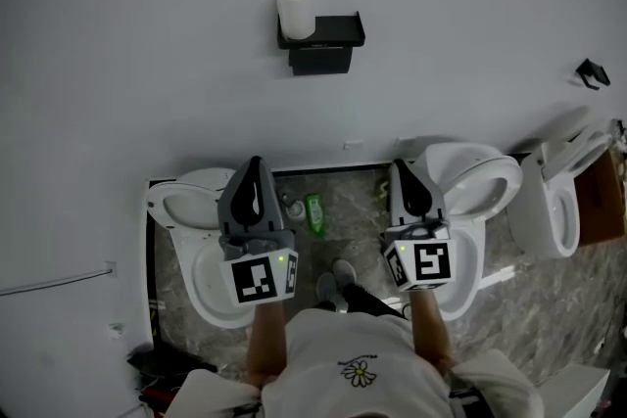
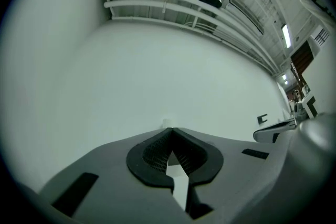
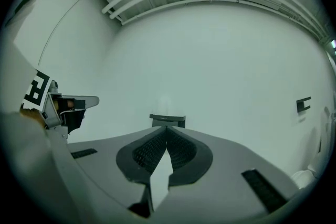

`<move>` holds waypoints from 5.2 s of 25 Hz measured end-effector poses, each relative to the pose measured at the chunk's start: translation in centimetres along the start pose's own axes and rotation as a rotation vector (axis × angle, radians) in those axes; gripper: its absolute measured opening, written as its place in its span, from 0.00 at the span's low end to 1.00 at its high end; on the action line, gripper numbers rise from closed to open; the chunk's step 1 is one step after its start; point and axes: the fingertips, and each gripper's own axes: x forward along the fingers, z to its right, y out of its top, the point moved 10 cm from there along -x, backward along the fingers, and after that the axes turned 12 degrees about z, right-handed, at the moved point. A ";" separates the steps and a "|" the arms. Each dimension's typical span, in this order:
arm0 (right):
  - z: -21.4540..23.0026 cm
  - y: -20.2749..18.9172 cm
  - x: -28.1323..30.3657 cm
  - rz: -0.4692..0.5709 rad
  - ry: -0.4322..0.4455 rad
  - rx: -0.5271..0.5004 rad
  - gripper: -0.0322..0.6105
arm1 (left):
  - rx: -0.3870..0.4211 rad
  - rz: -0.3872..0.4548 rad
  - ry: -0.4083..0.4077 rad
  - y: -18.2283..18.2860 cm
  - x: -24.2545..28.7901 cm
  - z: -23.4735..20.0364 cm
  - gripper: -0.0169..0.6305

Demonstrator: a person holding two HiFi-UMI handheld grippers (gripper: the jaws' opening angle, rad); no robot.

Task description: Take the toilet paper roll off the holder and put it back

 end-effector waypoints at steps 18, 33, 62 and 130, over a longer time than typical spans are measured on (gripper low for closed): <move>4.3 3.9 7.3 0.114 0.123 0.098 0.07 | 0.044 0.021 0.084 0.8 2.6 1.2 0.05; -0.2 13.8 24.6 0.270 0.324 0.099 0.50 | 0.060 0.002 0.137 0.6 2.1 -0.6 0.05; -2.0 -0.1 35.5 -0.255 0.143 0.030 0.47 | 0.023 -0.167 0.203 -5.7 2.3 -4.5 0.05; 6.8 2.3 5.2 0.215 -0.035 -0.024 0.46 | -0.019 -0.117 0.000 -4.1 3.5 1.5 0.05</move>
